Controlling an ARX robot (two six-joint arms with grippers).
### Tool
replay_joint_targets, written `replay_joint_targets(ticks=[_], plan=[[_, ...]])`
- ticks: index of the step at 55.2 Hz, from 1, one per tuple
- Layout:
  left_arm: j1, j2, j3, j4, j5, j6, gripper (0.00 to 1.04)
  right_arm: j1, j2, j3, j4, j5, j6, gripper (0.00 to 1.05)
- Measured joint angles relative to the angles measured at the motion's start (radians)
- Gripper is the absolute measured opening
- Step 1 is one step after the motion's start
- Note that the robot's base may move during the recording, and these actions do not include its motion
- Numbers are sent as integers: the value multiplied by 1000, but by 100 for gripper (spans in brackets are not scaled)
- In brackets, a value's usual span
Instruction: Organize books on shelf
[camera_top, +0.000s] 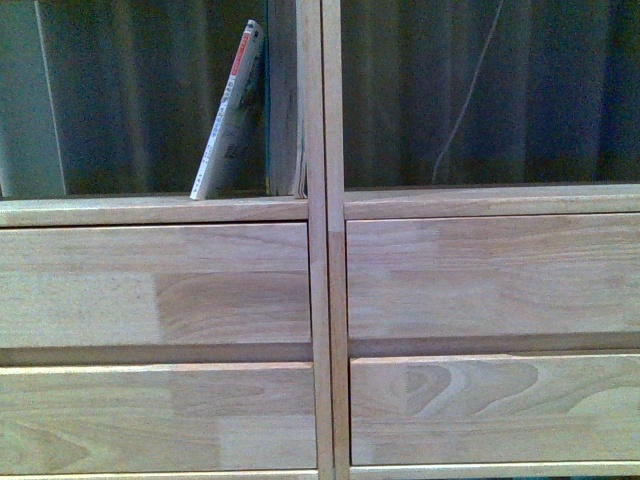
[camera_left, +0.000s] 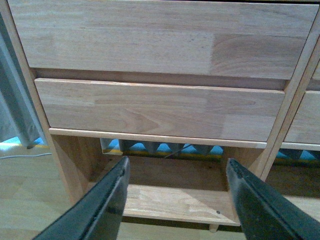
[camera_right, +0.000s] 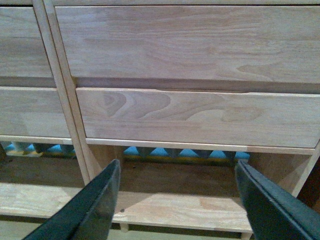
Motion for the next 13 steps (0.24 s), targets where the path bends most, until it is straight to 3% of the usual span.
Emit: replay_joint_targets(ticks=[7, 11, 13], plan=[[0, 0, 0, 0, 0, 0, 88, 0, 0, 0, 0, 0, 0, 98], [0, 0, 0, 0, 0, 1, 99, 0, 0, 0, 0, 0, 0, 97], [0, 0, 0, 0, 0, 2, 98, 0, 0, 0, 0, 0, 0, 98]])
